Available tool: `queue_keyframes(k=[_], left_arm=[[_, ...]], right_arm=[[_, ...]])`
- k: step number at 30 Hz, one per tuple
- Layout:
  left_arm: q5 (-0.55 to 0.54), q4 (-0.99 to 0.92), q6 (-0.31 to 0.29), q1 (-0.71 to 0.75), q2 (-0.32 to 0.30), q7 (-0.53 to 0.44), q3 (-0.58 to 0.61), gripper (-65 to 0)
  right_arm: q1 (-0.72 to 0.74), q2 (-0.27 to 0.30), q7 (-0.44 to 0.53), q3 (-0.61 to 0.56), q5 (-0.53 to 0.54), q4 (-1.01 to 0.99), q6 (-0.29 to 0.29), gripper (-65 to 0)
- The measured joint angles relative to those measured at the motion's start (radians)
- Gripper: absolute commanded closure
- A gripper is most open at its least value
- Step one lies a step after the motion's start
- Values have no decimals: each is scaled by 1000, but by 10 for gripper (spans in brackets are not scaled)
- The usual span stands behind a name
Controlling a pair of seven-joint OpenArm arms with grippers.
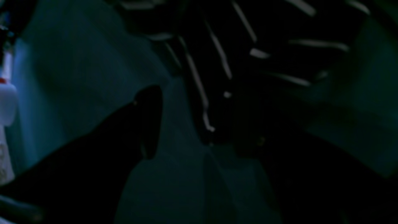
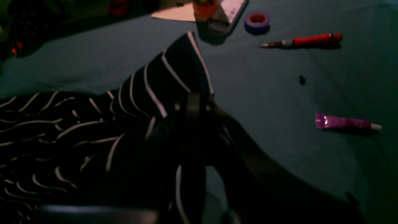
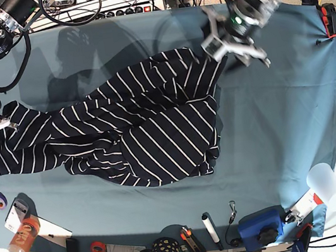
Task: Layout the t-shirt on the table in an organized manner, then fold the t-shirt properly
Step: 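Grasp the shirt edge nearest the left gripper with the left gripper, then pull the shirt taut between both grippers and lay it flat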
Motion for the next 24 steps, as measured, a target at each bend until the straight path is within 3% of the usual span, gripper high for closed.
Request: queue_keyframes(k=[4, 9, 12, 15, 21, 24], left_arm=[[-8, 0, -106, -6, 0, -1, 0, -319], [-10, 0, -108, 0, 0, 7, 1, -319], [-11, 0, -85, 1, 0, 8, 1, -316], [-11, -19, -47, -4, 0, 4, 1, -273], [-30, -141, -39, -50, 1, -34, 1, -241], [-25, -163, 31, -67, 2, -17, 1, -95]], right_arm=[[0, 0, 0, 0, 0, 0, 0, 0], [0, 0, 0, 0, -15, 0, 0, 0], [0, 0, 0, 0, -15, 0, 0, 0], [0, 0, -10, 0, -15, 0, 0, 0], [-16, 0, -10, 0, -26, 0, 0, 0], [-28, 0, -10, 0, -26, 0, 0, 0]])
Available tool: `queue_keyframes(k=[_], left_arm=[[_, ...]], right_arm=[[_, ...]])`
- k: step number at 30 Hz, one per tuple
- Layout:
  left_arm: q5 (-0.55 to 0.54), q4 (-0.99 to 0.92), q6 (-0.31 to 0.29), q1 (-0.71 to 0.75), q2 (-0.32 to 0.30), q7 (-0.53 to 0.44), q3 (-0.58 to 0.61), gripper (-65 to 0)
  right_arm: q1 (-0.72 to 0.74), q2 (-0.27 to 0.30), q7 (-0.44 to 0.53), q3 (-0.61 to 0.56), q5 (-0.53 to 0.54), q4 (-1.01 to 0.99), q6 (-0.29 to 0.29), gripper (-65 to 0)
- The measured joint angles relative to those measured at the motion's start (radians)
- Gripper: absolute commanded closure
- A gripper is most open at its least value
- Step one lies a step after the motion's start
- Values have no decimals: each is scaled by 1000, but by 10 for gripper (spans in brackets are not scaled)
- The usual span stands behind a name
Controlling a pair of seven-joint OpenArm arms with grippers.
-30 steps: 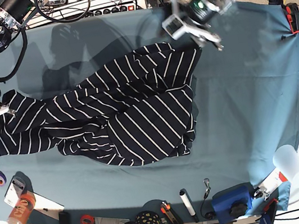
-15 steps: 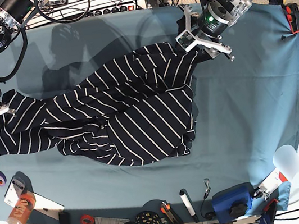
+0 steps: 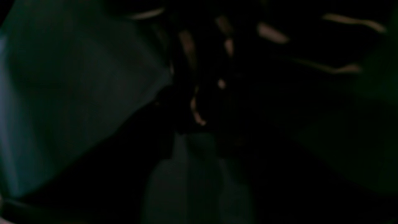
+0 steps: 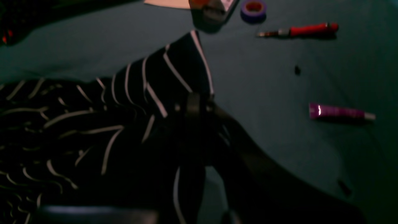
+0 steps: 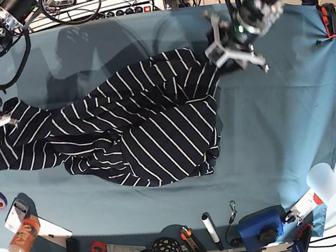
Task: Layout the t-shirt on the table in an organized manner, then fold the t-shirt properly
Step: 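Pull the shirt taut between both grippers and lay it flat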
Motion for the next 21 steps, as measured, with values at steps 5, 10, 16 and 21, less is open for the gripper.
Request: queue_keyframes(k=[5, 10, 16, 21], left_arm=[[6, 15, 161, -3, 0, 39, 3, 0], [4, 85, 294, -43, -5, 156, 3, 0], [66, 236, 356, -56, -24, 270, -30, 0], [59, 407, 356, -48, -24, 333, -152, 0]], right_arm=[[-5, 6, 41, -11, 0, -1, 0, 0], [15, 98, 137, -84, -3, -95, -20, 0], [141, 167, 130, -117, 29, -212, -39, 0], [219, 190, 126, -117, 104, -216, 2, 0]])
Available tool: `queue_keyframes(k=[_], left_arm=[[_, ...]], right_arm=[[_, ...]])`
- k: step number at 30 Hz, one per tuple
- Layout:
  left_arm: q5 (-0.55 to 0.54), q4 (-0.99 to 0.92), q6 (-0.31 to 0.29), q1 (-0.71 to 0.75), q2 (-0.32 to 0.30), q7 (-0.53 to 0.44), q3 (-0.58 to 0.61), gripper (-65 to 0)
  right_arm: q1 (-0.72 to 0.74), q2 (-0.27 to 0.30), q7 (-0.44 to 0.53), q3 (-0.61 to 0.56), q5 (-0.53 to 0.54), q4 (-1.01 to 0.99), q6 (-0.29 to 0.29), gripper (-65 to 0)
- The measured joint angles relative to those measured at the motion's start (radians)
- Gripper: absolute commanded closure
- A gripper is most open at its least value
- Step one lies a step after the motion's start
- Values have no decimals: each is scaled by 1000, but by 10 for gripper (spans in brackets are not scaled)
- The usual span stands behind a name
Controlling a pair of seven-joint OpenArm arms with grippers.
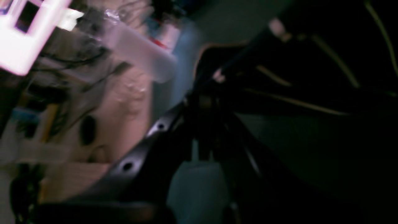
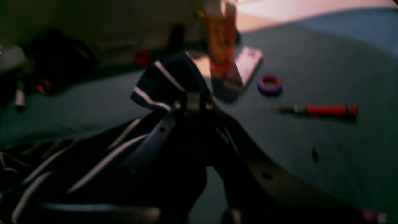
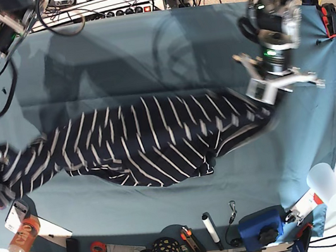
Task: Layout the t-shirt on the table in an organized manner, then fold the t-shirt properly
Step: 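Pull the shirt taut between both grippers and lay it flat, then grasp the bunched shirt fabric with the right gripper and pull it outward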
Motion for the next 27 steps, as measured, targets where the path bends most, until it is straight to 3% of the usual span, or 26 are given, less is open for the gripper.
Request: queue_keyframes(k=[5, 7, 9, 11, 14, 16, 22, 27], left_arm=[[-2, 111, -2, 75, 0, -42, -174, 0], [-54, 105, -8, 119, 0, -40, -227, 0], [-84, 101, 33, 167, -1, 11, -270, 0], [-136, 99, 29, 200, -4, 9, -276, 0], [-225, 99, -92, 253, 8, 10, -267, 0], [-251, 100, -124, 288, 8, 41, -269, 0], [-282, 100, -133, 320, 6, 37, -269, 0], [-281, 100, -130, 320, 6, 37, -270, 0]], right_arm=[[45, -6, -4, -3, 44, 1, 17, 0], [51, -6, -6, -3, 48, 1, 17, 0], [53, 3, -40, 5, 30, 1, -18, 0], [45, 10, -111, 11, 73, 0, 15, 0], [14, 3, -162, 3, 173, 0, 57, 0], [-27, 1, -167, 7, 214, 0, 62, 0], [-105, 3, -304, 56, 390, 0, 156, 0], [-127, 4, -423, 13, 458, 0, 236, 0]])
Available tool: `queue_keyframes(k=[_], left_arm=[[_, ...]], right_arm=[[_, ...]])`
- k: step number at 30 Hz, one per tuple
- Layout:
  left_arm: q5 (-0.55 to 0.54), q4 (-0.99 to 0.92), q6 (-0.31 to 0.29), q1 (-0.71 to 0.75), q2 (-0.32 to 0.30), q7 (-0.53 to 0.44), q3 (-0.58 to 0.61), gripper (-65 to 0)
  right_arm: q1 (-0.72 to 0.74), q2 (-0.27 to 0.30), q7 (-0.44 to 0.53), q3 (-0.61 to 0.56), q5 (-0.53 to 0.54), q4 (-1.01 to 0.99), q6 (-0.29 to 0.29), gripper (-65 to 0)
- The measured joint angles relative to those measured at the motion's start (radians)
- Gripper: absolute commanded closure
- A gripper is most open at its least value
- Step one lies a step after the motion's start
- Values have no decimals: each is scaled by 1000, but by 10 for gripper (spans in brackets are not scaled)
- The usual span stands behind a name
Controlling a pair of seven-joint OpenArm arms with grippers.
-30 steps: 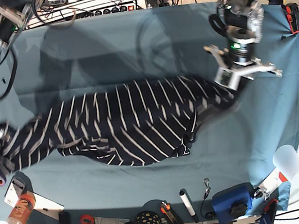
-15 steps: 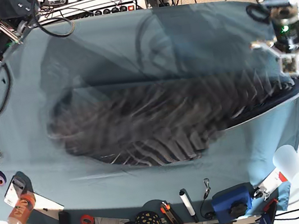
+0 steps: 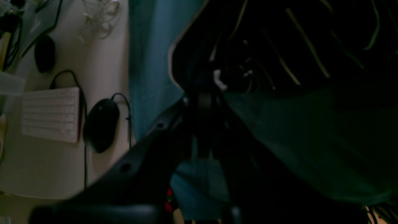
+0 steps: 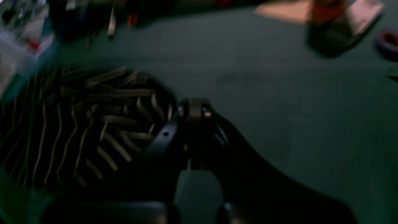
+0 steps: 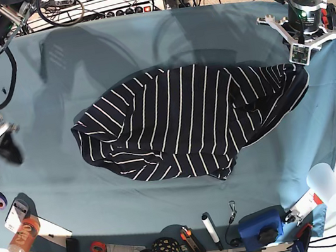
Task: Layout the t-shirt on the table in an organized manner, then fold the t-shirt properly
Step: 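Grasp the bunched shirt fabric with the right gripper and pull it outward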
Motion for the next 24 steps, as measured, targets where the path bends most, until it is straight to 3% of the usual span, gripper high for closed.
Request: queue_keyframes(k=[2, 5, 10, 13, 15, 19, 22, 24], left_arm=[[0, 0, 0, 0, 0, 0, 0, 0], [0, 0, 1, 0, -1, 0, 0, 0], [0, 0, 0, 0, 0, 0, 0, 0], [0, 0, 0, 0, 0, 0, 0, 0], [0, 0, 0, 0, 0, -10, 0, 0], [0, 0, 0, 0, 0, -23, 0, 0], [0, 0, 0, 0, -1, -23, 0, 0], [1, 0, 0, 0, 0, -23, 0, 0]], right_arm=[[-5, 0, -36, -55, 35, 0, 2, -29], [-24, 0, -51, -183, 37, 0, 4, -176], [-14, -7, -20, -446, 60, 0, 6, -187], [27, -62, 1, -584, -63, 0, 6, -187], [56, -96, 69, -672, -148, 0, 6, -187], [138, -160, 225, -835, -454, 0, 1, -186], [180, -197, 255, -953, -684, -25, -92, -185], [207, -208, 285, -1015, -708, -84, -90, -185]])
